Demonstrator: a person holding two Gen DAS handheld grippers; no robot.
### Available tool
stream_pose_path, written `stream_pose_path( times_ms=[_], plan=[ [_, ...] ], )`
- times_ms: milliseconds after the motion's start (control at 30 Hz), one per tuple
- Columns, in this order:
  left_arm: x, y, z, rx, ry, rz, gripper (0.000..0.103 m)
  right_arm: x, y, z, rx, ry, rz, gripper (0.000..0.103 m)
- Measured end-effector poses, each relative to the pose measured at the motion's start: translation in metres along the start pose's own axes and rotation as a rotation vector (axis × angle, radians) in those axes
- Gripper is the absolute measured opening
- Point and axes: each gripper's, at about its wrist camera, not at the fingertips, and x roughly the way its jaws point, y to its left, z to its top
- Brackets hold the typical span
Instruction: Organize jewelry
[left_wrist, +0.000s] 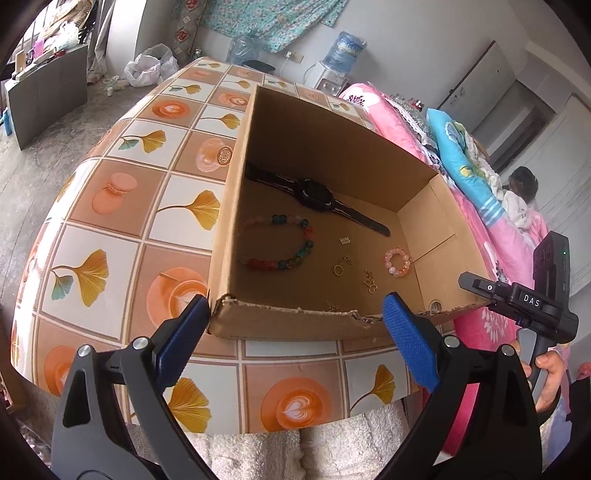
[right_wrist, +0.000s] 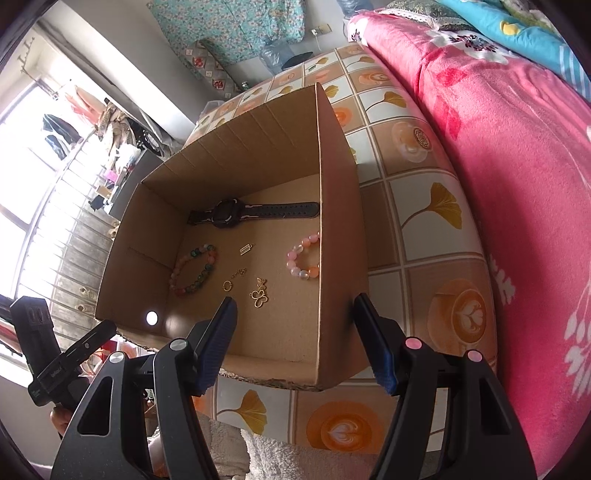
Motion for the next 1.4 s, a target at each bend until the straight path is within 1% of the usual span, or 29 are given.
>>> stream_pose_path(
  times_ms=[33, 67, 133, 167, 200, 233, 267, 333, 433, 500, 567, 600, 633, 767, 833, 900, 1033, 1133, 1400],
  plan=[
    [-0.004, -0.001, -0.002, 0.007, -0.015, 0.007, 0.091, -0.003, 0.001, -0.003, -0.002, -0.007, -0.005, 0.065],
    [-0.009, -0.003, -0.005, 0.021, -0.042, 0.034, 0.091, -0.007, 0.004, -0.006, -0.011, -0.023, -0.017, 0.065],
    [-0.027, -0.011, -0.012, 0.079, -0.132, 0.111, 0.091, -0.021, 0.012, -0.015, -0.046, -0.082, -0.071, 0.066],
    [-0.036, -0.016, -0.017, 0.113, -0.177, 0.148, 0.091, -0.03, 0.016, -0.021, -0.062, -0.114, -0.102, 0.068],
    [-0.045, -0.022, -0.023, 0.148, -0.218, 0.185, 0.091, -0.038, 0.02, -0.028, -0.075, -0.147, -0.125, 0.075],
    [-0.053, -0.027, -0.027, 0.178, -0.247, 0.212, 0.092, -0.046, 0.024, -0.035, -0.088, -0.18, -0.147, 0.079],
    [-0.06, -0.032, -0.033, 0.201, -0.27, 0.231, 0.093, -0.054, 0.03, -0.043, -0.105, -0.212, -0.17, 0.08],
    [-0.073, -0.039, -0.042, 0.218, -0.308, 0.244, 0.095, -0.064, 0.042, -0.06, -0.157, -0.257, -0.213, 0.088],
    [-0.086, -0.047, -0.053, 0.206, -0.346, 0.283, 0.095, -0.07, 0.06, -0.082, -0.219, -0.306, -0.272, 0.096],
    [-0.087, -0.054, -0.056, 0.223, -0.345, 0.316, 0.095, -0.068, 0.071, -0.092, -0.256, -0.32, -0.28, 0.096],
    [-0.084, -0.058, -0.061, 0.232, -0.342, 0.365, 0.095, -0.062, 0.078, -0.098, -0.26, -0.321, -0.301, 0.096],
    [-0.08, -0.06, -0.061, 0.232, -0.325, 0.392, 0.095, -0.058, 0.081, -0.1, -0.254, -0.314, -0.319, 0.096],
    [-0.077, -0.061, -0.062, 0.233, -0.307, 0.402, 0.095, -0.055, 0.084, -0.101, -0.246, -0.306, -0.33, 0.096],
    [-0.065, -0.063, -0.063, 0.226, -0.226, 0.426, 0.095, -0.045, 0.091, -0.106, -0.259, -0.286, -0.328, 0.096],
    [-0.055, -0.063, -0.063, 0.236, -0.185, 0.42, 0.095, -0.041, 0.095, -0.107, -0.268, -0.277, -0.34, 0.096],
    [-0.045, -0.061, -0.061, 0.223, -0.138, 0.433, 0.095, -0.037, 0.098, -0.108, -0.271, -0.263, -0.335, 0.096],
    [-0.032, -0.062, -0.062, 0.186, -0.084, 0.421, 0.095, -0.032, 0.101, -0.108, -0.281, -0.25, -0.349, 0.096],
    [-0.023, -0.066, -0.062, 0.193, -0.044, 0.422, 0.095, -0.027, 0.102, -0.107, -0.281, -0.238, -0.371, 0.096],
    [-0.017, -0.069, -0.059, 0.174, -0.029, 0.431, 0.095, -0.024, 0.099, -0.105, -0.262, -0.228, -0.388, 0.097]
  ],
)
